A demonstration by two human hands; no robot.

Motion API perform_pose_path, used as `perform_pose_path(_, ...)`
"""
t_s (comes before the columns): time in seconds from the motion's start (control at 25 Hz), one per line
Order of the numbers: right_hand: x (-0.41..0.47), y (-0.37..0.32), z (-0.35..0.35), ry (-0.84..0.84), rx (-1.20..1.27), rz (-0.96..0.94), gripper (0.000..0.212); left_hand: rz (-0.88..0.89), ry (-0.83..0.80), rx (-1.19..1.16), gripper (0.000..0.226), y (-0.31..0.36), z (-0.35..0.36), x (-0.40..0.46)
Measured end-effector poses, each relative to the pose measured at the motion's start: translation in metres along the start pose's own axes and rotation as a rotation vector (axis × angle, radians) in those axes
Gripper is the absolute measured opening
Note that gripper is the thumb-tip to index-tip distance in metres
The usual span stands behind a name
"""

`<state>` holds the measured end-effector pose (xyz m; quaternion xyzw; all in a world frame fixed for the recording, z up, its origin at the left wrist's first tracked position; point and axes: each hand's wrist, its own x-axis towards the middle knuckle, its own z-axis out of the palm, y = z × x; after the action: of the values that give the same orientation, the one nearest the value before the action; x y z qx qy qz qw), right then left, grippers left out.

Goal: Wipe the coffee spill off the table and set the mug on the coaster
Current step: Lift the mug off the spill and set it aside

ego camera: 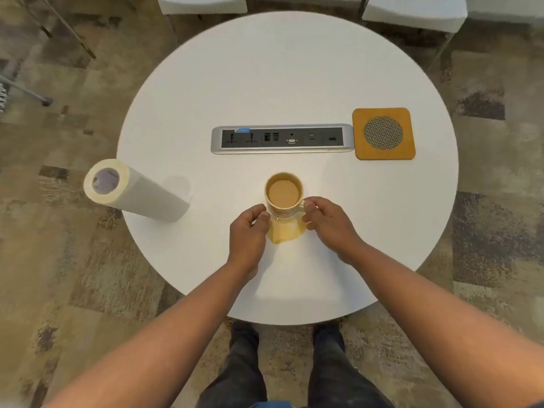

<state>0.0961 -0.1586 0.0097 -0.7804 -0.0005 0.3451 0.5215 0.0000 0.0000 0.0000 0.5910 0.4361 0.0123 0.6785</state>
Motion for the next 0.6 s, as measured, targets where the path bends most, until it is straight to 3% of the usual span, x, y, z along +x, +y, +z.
perform_pose_path(0.2, 0.015, -0.005, -0.006, -0.115, -0.004, 0.099, 0.021, -0.015, 0.052, -0.031, 0.025, -0.004, 0.008, 0.011)
perform_pose_path(0.6, 0.019, 0.009, -0.003, -0.172, -0.056, 0.004, 0.027, 0.015, 0.182, 0.008, 0.027, 0.001, 0.024, 0.003)
